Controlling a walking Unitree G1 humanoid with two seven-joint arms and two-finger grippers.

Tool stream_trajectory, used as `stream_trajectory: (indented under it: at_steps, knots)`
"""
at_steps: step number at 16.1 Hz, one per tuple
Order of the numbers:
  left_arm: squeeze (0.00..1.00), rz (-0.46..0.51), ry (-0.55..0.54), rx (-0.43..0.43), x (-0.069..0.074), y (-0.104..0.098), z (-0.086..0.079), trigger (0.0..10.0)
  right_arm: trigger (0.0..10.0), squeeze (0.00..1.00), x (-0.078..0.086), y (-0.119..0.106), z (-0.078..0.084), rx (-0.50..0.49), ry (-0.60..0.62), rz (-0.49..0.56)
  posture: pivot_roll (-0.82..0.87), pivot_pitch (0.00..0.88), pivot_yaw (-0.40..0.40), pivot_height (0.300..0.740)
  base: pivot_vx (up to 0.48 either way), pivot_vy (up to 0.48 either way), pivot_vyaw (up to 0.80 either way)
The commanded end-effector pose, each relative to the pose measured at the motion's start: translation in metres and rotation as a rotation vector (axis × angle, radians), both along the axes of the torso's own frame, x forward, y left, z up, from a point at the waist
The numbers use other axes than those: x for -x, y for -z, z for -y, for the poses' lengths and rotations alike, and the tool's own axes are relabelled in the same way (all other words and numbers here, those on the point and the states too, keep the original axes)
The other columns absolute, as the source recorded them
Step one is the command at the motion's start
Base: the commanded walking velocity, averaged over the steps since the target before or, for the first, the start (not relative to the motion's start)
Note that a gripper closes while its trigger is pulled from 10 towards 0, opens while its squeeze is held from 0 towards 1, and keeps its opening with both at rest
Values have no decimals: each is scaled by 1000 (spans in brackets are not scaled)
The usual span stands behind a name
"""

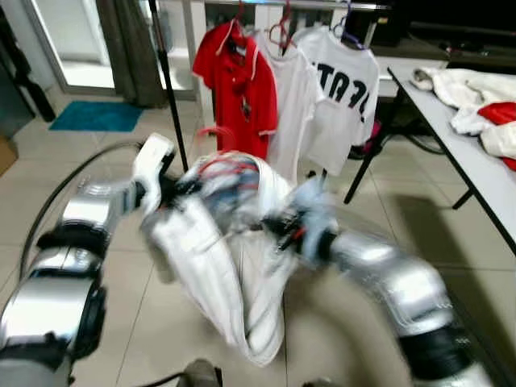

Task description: Hang hanger

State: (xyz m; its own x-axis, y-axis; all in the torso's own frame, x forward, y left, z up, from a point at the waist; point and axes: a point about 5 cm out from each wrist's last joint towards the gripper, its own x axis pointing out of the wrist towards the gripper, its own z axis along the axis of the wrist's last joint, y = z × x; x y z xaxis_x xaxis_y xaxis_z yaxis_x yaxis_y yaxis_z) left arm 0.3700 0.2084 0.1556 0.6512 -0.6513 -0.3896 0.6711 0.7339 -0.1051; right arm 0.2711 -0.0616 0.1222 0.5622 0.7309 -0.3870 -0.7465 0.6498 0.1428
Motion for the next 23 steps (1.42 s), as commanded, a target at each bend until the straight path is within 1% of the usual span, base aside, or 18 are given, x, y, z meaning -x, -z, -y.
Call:
stream_trajectory:
  at_steps: [1, 2, 3, 4, 5, 7, 8, 9, 10, 11, 12, 15, 17, 19, 20, 21, 22, 23]
  knots:
    - [0, 94, 75, 92, -7, -31, 14, 0, 0, 0, -1, 2, -5, 15, -21, 21, 21, 0, -1, 705, 0, 0, 0]
    - [0, 91, 155, 75, 0, -33, 18, 0, 0, 0, -11, 8, -2, 54, 40, 38, 31, 0, 2, 705, 0, 0, 0]
    - [0, 86, 182, -27, 4, -25, 15, 0, 0, 0, -18, 4, 2, 47, 92, 58, 38, 0, -3, 705, 0, 0, 0]
    - [0, 74, 186, -192, 9, -9, 5, 0, 0, 0, -26, -5, 6, 9, 132, 77, 41, 0, -6, 705, 0, 0, 0]
    - [0, 53, 181, -288, 12, 3, -3, 0, 0, 0, -31, -14, 9, -38, 158, 87, 41, 0, -6, 705, 0, 0, 0]
    - [0, 20, 177, -426, 19, 20, -14, 0, 0, 0, -38, -26, 15, -111, 196, 99, 41, 0, -9, 705, 0, 0, 0]
    - [0, -16, 157, -516, 24, 32, -23, 0, 0, 0, -46, -38, 23, -193, 234, 96, 38, 0, -11, 705, 0, 0, 0]
    - [0, -36, 154, -558, 26, 36, -27, 0, 0, 0, -49, -43, 26, -231, 248, 94, 38, 0, -12, 705, 0, 0, 0]
    - [0, -85, 141, -607, 31, 46, -32, 0, 0, 0, -53, -53, 30, -303, 264, 85, 33, 0, -15, 705, 0, 0, 0]
    - [0, -115, 134, -627, 35, 52, -35, 0, 0, 0, -55, -59, 31, -346, 272, 78, 33, 0, -15, 705, 0, 0, 0]
    - [0, -118, 135, -631, 35, 53, -35, 0, 0, 0, -56, -59, 31, -353, 273, 77, 33, 0, -15, 705, 0, 0, 0]
    - [0, -213, 130, -711, 46, 76, -43, 0, 0, 0, -58, -71, 31, -410, 290, 79, 26, 0, -12, 705, 0, 0, 0]
    - [0, -192, 92, -703, 45, 80, -42, 0, 0, 0, -57, -73, 32, -413, 293, 72, 23, 0, -12, 705, 0, 0, 0]
    - [0, -90, -18, -516, 30, 63, -31, 0, 0, 0, -51, -63, 34, -342, 278, 52, 24, 0, -13, 705, 0, 0, 0]
    - [0, -68, -58, -365, 24, 50, -27, 0, 0, 0, -47, -55, 34, -308, 282, 42, 25, 0, -13, 705, 0, 0, 0]
    - [0, -69, -63, -266, 22, 41, -26, 0, 0, 0, -43, -50, 34, -280, 283, 40, 25, 0, -11, 705, 0, 0, 0]
    - [0, -73, -59, -186, 20, 33, -27, 0, 0, 0, -38, -45, 34, -250, 279, 38, 24, 0, -9, 705, 0, 0, 0]
    - [0, -72, -57, -155, 19, 30, -27, 0, 0, 0, -35, -43, 34, -229, 275, 42, 24, 0, -7, 705, 0, 0, 0]
